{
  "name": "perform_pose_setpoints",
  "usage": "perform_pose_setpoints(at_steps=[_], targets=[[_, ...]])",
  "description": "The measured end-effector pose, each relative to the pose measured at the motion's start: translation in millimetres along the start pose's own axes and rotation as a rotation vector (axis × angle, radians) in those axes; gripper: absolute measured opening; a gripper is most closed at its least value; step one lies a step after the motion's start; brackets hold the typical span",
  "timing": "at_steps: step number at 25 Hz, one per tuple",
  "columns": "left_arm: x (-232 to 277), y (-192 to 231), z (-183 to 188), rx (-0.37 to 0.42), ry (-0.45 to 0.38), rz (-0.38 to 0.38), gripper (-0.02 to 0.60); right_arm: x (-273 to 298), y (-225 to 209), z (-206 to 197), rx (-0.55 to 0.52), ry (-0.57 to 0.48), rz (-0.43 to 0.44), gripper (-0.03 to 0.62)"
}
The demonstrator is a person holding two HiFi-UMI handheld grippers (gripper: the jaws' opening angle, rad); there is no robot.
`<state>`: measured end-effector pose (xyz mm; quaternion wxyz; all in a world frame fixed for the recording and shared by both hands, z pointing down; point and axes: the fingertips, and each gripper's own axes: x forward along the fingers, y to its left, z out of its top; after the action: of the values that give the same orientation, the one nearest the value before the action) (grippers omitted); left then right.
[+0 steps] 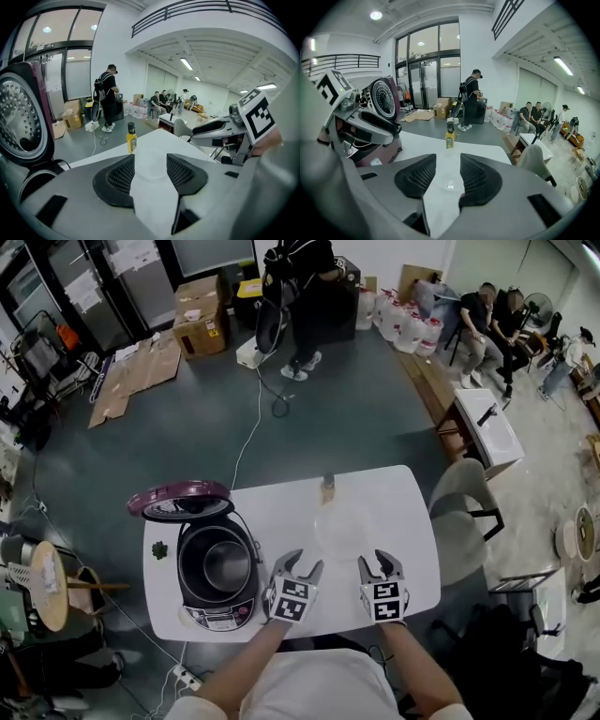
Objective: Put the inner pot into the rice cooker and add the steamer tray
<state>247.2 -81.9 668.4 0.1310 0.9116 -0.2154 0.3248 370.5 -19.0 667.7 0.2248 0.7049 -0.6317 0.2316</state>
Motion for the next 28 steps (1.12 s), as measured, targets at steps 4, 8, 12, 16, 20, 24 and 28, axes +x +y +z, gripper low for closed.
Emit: perform_pose_setpoints(at_steps=[4, 8, 12, 16, 20, 24, 28], targets=[[31.0, -1.6, -2.4, -0.013, 0.028, 0.011, 0.230, 16.8, -19.3, -10.3, 0.001, 0.023, 0.012, 0.173], [61.1, -2.0, -8.1, -0.030, 0.073, 0.024, 0.230, 34.0, -37.5, -20.3, 0.013, 0.058, 0.032, 0.175], [87.7, 6.7, -16.7, -0.053, 0.118, 0.038, 0.230, 55.7, -55.0, -26.1, 0.017, 0.088, 0.042, 0.173], [117.1, 22.4, -32.0, -0.080, 0.150, 0.055, 0.230, 88.8, -73.0, -45.0, 0.015, 0.126, 0.039, 0.173], [142.4, 32.5, -50.3, -0.109, 0.186, 0.069, 0.229, 115.0, -84.6, -63.2, 0.028, 0.169, 0.051, 0.173], [166.9, 44.9, -61.6, -0.142, 0.213, 0.085, 0.227, 142.3, -93.4, -78.6, 0.038, 0.212, 0.062, 0.173], [186.6, 53.5, -75.6, -0.178, 0.240, 0.095, 0.227, 165.9, -99.2, -90.7, 0.047, 0.247, 0.064, 0.173]])
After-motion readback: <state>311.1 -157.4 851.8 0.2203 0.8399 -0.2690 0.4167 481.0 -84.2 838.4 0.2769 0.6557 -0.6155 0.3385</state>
